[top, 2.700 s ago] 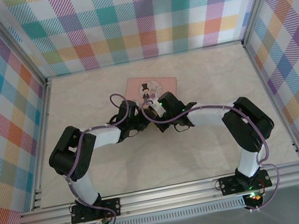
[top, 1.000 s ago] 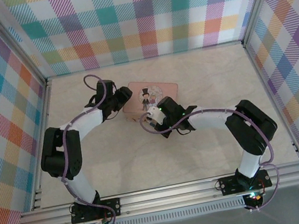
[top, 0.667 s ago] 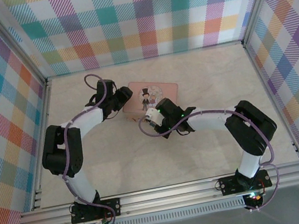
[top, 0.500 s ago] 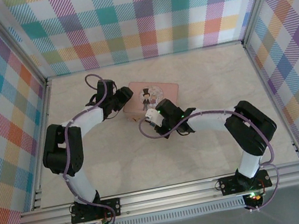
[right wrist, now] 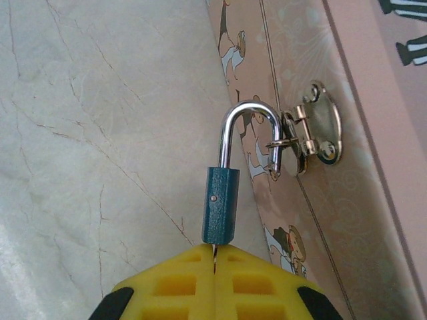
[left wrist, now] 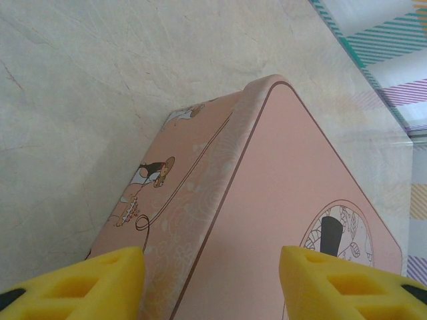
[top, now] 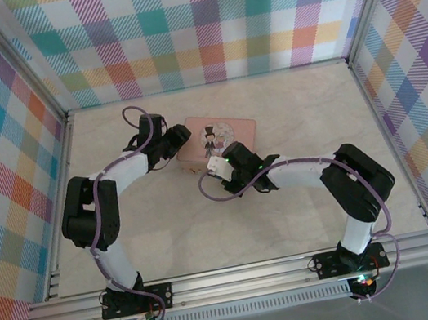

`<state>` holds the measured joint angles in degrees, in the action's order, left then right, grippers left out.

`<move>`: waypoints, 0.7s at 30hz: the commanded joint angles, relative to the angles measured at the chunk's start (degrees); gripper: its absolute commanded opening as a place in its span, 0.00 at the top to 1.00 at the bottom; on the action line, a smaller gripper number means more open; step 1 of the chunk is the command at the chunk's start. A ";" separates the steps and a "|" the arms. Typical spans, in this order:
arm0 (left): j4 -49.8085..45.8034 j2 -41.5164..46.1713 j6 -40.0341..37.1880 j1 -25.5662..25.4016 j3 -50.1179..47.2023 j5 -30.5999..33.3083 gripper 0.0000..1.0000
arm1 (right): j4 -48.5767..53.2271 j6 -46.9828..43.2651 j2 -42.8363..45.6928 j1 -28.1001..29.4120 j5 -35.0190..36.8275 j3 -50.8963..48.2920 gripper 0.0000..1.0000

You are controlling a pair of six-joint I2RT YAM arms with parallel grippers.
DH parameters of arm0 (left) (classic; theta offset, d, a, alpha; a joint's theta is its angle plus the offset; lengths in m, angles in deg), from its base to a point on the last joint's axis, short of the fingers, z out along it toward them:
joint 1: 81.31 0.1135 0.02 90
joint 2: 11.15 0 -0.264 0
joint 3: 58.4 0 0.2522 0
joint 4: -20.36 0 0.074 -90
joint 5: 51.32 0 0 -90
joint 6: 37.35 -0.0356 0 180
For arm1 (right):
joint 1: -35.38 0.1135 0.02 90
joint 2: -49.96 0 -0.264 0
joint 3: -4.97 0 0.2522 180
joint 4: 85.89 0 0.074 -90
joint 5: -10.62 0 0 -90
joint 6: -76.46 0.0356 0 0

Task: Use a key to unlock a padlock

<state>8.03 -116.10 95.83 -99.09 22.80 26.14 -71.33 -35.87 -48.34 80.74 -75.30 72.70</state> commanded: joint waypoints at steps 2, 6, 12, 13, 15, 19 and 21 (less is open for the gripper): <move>-0.44 -0.57 -0.60 0.29 1.03 -1.65 0.44 | -3.94 -0.99 0.68 0.43 0.49 -1.13 1.00; -0.51 -0.61 -0.75 0.29 0.85 -1.44 0.44 | -4.19 -0.82 1.40 0.38 0.83 -1.72 1.00; -0.59 -0.59 -0.98 0.29 0.94 -1.30 0.44 | -4.57 -1.13 2.47 0.43 1.73 -2.16 1.00; -0.60 -0.58 -1.05 0.29 0.94 -1.44 0.44 | -4.66 -1.10 2.53 0.43 1.85 -2.17 1.00; -0.60 -0.59 -0.91 0.29 0.85 -1.43 0.44 | -5.00 -1.44 2.51 0.47 2.07 -2.19 1.00; -0.22 -0.96 -0.89 0.29 0.77 -2.13 0.44 | -6.75 -2.78 2.17 0.43 2.00 -2.44 1.00; -0.16 -0.98 -0.90 0.29 0.70 -2.30 0.44 | -8.36 -4.14 1.98 0.43 1.53 -2.88 1.00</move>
<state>8.08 -116.14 95.81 -99.09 22.80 25.66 -74.76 -37.46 -47.80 80.78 -73.75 70.69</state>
